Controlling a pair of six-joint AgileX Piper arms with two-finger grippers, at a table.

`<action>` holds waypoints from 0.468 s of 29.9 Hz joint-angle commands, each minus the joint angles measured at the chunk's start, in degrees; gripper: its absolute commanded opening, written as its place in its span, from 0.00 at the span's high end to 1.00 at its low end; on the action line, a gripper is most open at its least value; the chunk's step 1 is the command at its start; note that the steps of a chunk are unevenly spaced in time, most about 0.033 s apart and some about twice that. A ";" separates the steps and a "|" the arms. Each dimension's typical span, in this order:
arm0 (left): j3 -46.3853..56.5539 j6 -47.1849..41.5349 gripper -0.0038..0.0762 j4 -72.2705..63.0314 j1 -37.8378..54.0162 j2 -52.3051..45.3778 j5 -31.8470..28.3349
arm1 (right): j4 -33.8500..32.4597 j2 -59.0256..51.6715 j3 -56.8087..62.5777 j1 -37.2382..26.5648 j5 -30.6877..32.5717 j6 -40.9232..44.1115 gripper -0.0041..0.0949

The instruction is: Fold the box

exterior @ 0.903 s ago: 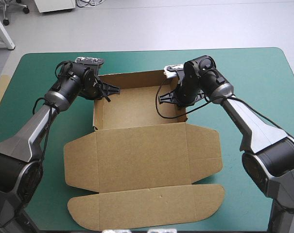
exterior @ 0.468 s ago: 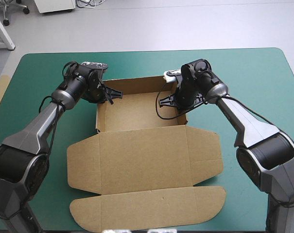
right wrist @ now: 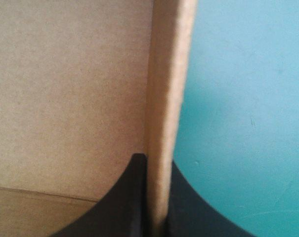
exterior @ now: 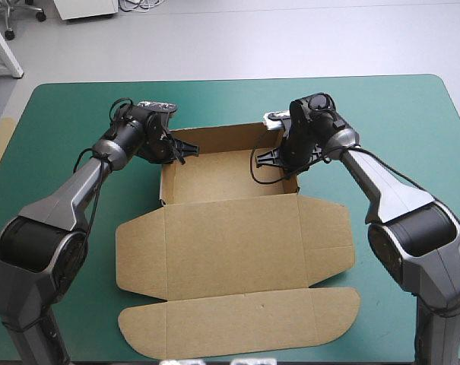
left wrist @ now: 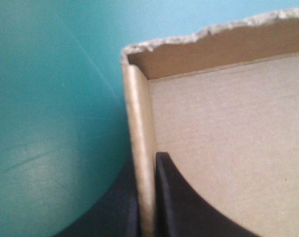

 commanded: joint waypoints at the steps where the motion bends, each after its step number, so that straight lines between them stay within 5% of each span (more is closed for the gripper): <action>1: -1.18 3.05 0.96 -1.04 -0.87 -1.34 0.15 | 2.66 -1.69 -1.86 0.11 0.00 -2.60 0.97; 14: -1.18 3.17 0.96 -1.04 -0.87 -0.04 -2.13 | 2.25 -0.51 -1.86 0.11 -1.30 -3.25 0.97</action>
